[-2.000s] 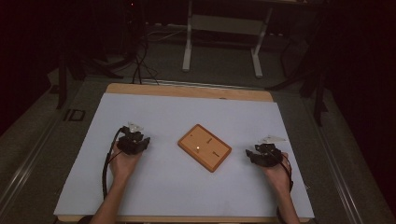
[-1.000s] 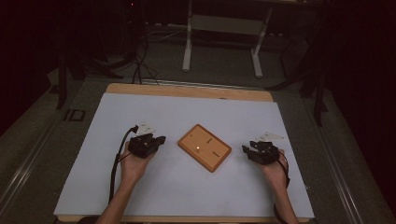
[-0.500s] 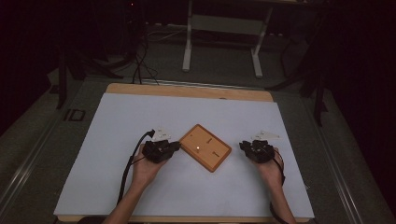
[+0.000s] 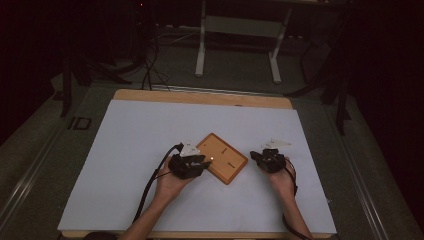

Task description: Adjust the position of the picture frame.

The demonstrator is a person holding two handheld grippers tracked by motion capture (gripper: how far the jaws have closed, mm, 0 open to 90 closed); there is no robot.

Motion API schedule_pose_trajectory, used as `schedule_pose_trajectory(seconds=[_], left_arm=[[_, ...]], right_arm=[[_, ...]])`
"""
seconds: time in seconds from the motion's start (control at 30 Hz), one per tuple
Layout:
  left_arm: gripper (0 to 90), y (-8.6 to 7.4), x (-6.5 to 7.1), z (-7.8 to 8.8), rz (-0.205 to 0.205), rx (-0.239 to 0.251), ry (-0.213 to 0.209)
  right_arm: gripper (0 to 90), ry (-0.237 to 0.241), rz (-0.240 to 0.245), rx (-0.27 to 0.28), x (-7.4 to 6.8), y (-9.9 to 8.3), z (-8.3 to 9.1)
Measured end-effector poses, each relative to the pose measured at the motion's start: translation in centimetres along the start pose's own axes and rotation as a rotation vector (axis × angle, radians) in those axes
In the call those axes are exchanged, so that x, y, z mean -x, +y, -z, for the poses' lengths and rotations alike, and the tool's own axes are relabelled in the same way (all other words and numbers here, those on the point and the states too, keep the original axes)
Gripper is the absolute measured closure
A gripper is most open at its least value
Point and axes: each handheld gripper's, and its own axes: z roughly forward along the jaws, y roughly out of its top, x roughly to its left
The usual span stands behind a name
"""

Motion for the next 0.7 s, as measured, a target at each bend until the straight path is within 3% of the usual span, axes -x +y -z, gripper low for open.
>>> schedule_pose_trajectory(seconds=[0.27, 0.37, 0.5, 0.57, 0.6, 0.7], left_arm=[[63.9, 0.1, 0.1, -2.1, 0.03, -0.017, 0.002], [64.4, 0.2, -0.1, -2.9, 0.06, -0.014, 0.006], [73.3, 0.2, -0.3, -3.5, 0.08, -0.032, 0.017], [75.6, 0.2, -0.4, -3.6, 0.09, -0.031, -0.001], [81.5, 0.3, -0.1, -3.6, 0.059, -0.036, 0.012], [83.5, 0.5, 0.1, -3.5, 0.025, -0.049, 0.035]], right_arm=[[90.0, 0.016, -0.014, -0.003, 0.1, 0.0, -0.5], [90.0, 0.025, -0.021, -0.002, 0.2, 0.0, -0.6], [90.0, 0.033, -0.019, -0.009, 0.1, 0.0, -0.9], [90.0, 0.037, -0.016, -0.013, 0.0, 0.0, -1.1], [90.0, 0.043, -0.01, -0.015, -0.1, 0.0, -1.2], [90.0, 0.045, -0.003, -0.021, -0.3, 0.0, -1.3]])
